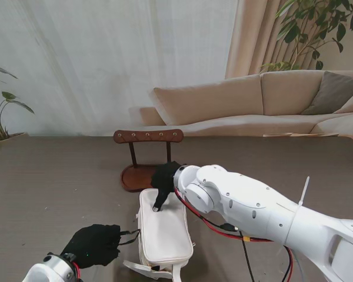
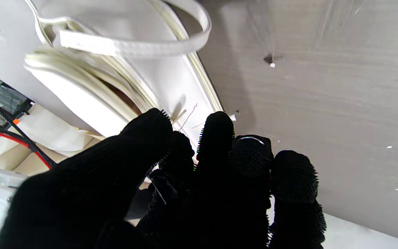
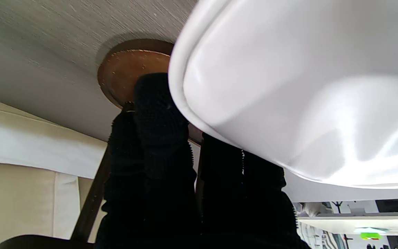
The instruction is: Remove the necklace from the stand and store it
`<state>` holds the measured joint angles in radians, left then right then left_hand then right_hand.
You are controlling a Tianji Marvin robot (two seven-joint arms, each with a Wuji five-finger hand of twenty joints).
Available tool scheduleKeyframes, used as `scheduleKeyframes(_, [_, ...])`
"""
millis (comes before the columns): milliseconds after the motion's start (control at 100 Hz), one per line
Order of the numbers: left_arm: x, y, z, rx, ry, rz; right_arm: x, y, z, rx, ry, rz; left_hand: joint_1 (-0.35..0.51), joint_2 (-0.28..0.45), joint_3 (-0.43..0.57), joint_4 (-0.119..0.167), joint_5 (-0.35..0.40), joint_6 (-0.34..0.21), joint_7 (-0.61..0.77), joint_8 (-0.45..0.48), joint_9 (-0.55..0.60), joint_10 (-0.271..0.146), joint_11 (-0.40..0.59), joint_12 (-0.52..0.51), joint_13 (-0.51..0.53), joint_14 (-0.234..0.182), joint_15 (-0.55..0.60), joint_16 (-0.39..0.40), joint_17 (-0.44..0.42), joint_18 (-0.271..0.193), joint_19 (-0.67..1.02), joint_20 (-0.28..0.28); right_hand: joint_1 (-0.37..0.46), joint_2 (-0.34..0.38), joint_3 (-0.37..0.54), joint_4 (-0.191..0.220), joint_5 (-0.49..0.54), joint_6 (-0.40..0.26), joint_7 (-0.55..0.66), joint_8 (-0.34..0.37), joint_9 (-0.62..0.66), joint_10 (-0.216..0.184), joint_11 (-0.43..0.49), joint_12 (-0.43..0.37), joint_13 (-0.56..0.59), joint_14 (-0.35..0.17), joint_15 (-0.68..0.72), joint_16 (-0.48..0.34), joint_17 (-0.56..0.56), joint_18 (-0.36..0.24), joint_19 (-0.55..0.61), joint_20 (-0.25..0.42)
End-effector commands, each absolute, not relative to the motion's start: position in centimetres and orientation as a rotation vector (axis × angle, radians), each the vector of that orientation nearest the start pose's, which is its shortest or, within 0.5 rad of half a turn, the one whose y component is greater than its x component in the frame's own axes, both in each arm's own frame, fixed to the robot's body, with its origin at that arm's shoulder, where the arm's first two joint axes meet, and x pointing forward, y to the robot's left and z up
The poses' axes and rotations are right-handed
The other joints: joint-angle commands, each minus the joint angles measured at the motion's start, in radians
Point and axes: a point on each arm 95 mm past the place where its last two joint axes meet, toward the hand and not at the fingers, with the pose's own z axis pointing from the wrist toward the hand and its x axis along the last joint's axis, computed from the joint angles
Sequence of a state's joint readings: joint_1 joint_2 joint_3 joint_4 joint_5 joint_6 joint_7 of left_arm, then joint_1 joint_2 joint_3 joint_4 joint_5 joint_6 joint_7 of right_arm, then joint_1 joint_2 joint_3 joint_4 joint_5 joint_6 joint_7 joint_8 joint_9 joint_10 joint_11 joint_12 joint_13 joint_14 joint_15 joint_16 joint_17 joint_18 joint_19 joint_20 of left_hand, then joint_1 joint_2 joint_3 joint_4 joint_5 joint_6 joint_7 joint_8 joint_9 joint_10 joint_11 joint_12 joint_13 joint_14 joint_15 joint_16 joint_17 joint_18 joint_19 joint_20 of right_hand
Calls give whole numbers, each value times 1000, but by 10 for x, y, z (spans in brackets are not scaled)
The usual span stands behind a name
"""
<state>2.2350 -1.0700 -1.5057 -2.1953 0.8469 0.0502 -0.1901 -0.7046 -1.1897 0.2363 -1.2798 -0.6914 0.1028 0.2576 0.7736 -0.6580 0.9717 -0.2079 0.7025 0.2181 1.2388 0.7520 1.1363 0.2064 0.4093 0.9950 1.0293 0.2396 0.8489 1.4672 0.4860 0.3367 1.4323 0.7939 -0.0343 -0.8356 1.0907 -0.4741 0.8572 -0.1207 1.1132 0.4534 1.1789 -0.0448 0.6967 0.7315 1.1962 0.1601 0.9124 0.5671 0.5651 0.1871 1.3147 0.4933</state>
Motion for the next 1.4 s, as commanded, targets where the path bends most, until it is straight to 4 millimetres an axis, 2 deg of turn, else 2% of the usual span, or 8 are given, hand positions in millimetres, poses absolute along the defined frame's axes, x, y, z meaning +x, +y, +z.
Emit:
scheduleKeyframes(0, [245,11,-292,-1588,1560,-1479,476,163,-329,871,2241,1128,7,-15,34,-31,-17,23,35,-3,13,-2,-3,12,10,-22,25,0,-3,1,22,-3,368,-12,361,173,127,-59,121,61,119,16,135,44,125,-178,213,80,178,-18,40,33])
scheduleKeyframes(210, [273,9,-295,-1578,1588,-1523,484,147,-328,913,2201,1057,6,-14,33,-32,-17,23,35,-3,12,-1,-3,11,10,-21,25,0,-4,2,22,-3,368,-14,369,173,129,-57,117,80,122,15,133,54,124,-176,231,80,185,-19,42,35])
scheduleKeyframes(390, [299,-1,-305,-1599,1602,-1575,486,136,-326,972,2150,1053,6,-12,31,-32,-17,23,35,-3,13,2,-3,9,12,-16,25,0,-5,6,23,-2,370,-13,370,174,130,-54,115,85,121,19,131,59,123,-173,233,77,184,-14,44,36])
scheduleKeyframes(690, [333,-21,-328,-1619,1688,-1583,474,134,-321,1006,2118,1129,5,-12,30,-31,-17,22,35,-3,11,0,-3,5,13,-13,22,-1,-5,8,23,-2,369,7,350,182,113,-62,108,88,101,15,127,60,125,-174,220,67,175,-14,48,39])
scheduleKeyframes(1000, [365,-26,-339,-1603,1683,-1602,468,125,-315,1066,2063,1160,1,-12,31,-31,-9,13,30,-9,14,0,-1,-1,20,-7,24,-2,0,10,29,-1,375,-1,352,181,115,-51,111,83,102,23,130,55,124,-166,237,73,180,-3,55,41])
scheduleKeyframes(1390, [405,-51,-353,-1631,1681,-1722,456,123,-310,1116,1995,1203,4,-11,28,-31,-5,17,24,-12,14,2,3,-2,21,-5,23,-3,-3,13,30,-1,379,-1,352,180,116,-42,110,82,103,31,128,50,124,-165,245,74,187,8,62,41])
